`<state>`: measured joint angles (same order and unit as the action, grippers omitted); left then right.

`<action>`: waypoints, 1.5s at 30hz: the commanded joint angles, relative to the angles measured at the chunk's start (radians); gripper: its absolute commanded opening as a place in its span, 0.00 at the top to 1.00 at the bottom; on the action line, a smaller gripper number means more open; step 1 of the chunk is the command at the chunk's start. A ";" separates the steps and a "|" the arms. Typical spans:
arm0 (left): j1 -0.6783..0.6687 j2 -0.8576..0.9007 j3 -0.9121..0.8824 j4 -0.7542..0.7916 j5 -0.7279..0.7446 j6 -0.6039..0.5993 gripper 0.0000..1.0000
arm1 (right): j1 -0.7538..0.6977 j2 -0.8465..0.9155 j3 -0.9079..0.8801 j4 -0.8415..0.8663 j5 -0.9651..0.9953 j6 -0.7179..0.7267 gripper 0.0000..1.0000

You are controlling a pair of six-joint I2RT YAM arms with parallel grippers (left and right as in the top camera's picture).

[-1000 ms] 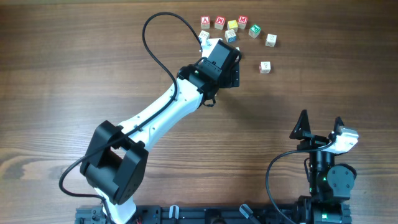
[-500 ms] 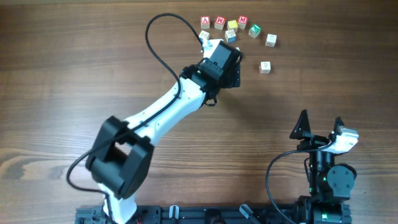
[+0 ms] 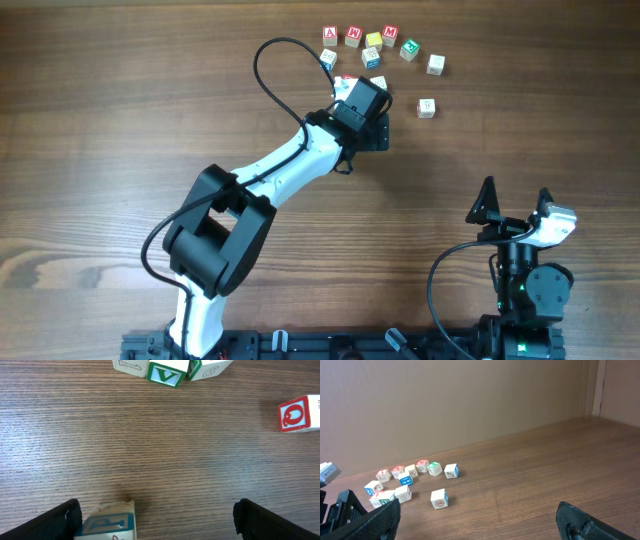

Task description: Form a tower

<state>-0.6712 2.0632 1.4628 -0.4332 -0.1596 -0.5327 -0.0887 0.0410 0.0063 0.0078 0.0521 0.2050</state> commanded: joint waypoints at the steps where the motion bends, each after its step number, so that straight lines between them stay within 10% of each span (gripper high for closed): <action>1: 0.007 0.015 0.009 -0.022 -0.074 -0.070 0.00 | -0.004 -0.004 -0.001 0.003 -0.010 0.007 0.00; 33: 0.006 0.064 0.009 -0.051 -0.089 -0.094 0.11 | -0.004 -0.004 -0.001 0.003 -0.010 0.007 0.00; 45: 0.005 0.064 0.009 -0.054 -0.089 -0.104 0.35 | -0.004 -0.004 -0.001 0.003 -0.010 0.007 0.00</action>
<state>-0.6712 2.1189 1.4628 -0.4847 -0.2356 -0.6338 -0.0887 0.0410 0.0063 0.0078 0.0521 0.2050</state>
